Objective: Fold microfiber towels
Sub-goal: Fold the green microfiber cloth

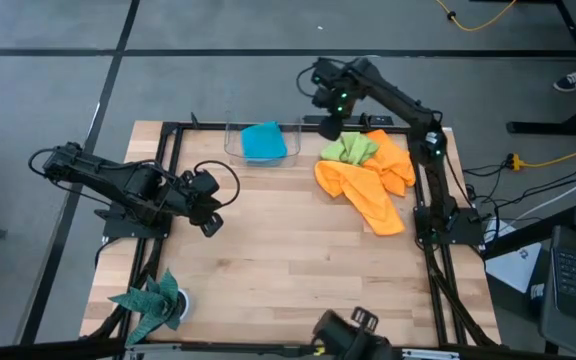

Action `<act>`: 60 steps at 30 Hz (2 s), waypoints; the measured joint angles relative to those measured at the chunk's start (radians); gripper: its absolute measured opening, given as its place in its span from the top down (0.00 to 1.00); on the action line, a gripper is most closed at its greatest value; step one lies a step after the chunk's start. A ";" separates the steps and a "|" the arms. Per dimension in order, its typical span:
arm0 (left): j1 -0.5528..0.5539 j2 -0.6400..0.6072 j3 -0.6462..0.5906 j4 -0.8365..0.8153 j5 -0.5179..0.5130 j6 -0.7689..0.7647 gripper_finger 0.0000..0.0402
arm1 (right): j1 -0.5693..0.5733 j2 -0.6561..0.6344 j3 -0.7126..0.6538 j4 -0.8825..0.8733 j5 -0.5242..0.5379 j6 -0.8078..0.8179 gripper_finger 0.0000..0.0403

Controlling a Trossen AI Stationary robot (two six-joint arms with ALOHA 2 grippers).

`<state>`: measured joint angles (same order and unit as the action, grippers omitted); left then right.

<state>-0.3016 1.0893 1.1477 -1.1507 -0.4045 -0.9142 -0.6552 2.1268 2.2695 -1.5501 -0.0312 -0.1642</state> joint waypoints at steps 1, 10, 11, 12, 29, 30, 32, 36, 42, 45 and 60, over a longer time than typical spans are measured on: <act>0.000 0.000 0.000 0.001 -0.002 0.000 0.94 | -0.011 -0.017 -0.018 0.003 -0.034 0.007 0.58; 0.000 0.000 0.000 0.001 -0.085 0.001 0.94 | -0.019 -0.179 -0.334 0.042 -0.056 0.171 0.58; 0.000 0.000 0.000 0.001 -0.085 -0.014 0.94 | -0.015 -0.202 -0.388 0.072 -0.049 0.183 0.58; 0.000 0.000 0.000 0.001 -0.085 -0.030 0.94 | -0.013 -0.222 -0.444 0.106 -0.043 0.188 0.58; 0.000 0.000 0.000 0.002 -0.085 -0.052 0.94 | -0.021 -0.457 -1.080 0.599 0.086 0.672 0.58; 0.000 0.000 0.000 0.003 -0.085 -0.052 0.94 | -0.021 -0.457 -1.092 0.609 0.100 0.688 0.58; 0.000 0.000 0.000 0.006 -0.085 -0.052 0.94 | -0.021 -0.456 -1.115 0.665 0.119 0.713 0.58; 0.000 0.000 0.000 0.011 -0.085 -0.052 0.94 | -0.020 -0.450 -1.153 0.817 0.151 0.708 0.58; 0.000 0.000 0.000 0.018 -0.085 -0.053 0.94 | -0.020 -0.446 -1.195 0.876 0.170 0.715 0.58; 0.000 0.000 0.000 0.019 -0.085 -0.053 0.94 | -0.020 -0.446 -1.196 0.881 0.180 0.698 0.64; 0.000 0.000 0.000 0.019 -0.085 -0.045 0.94 | 0.110 -0.607 -0.931 0.848 0.284 0.444 0.99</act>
<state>-0.3016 1.0890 1.1477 -1.1316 -0.4892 -0.9592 -0.5455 1.5202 1.3388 -0.7021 0.2529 0.2800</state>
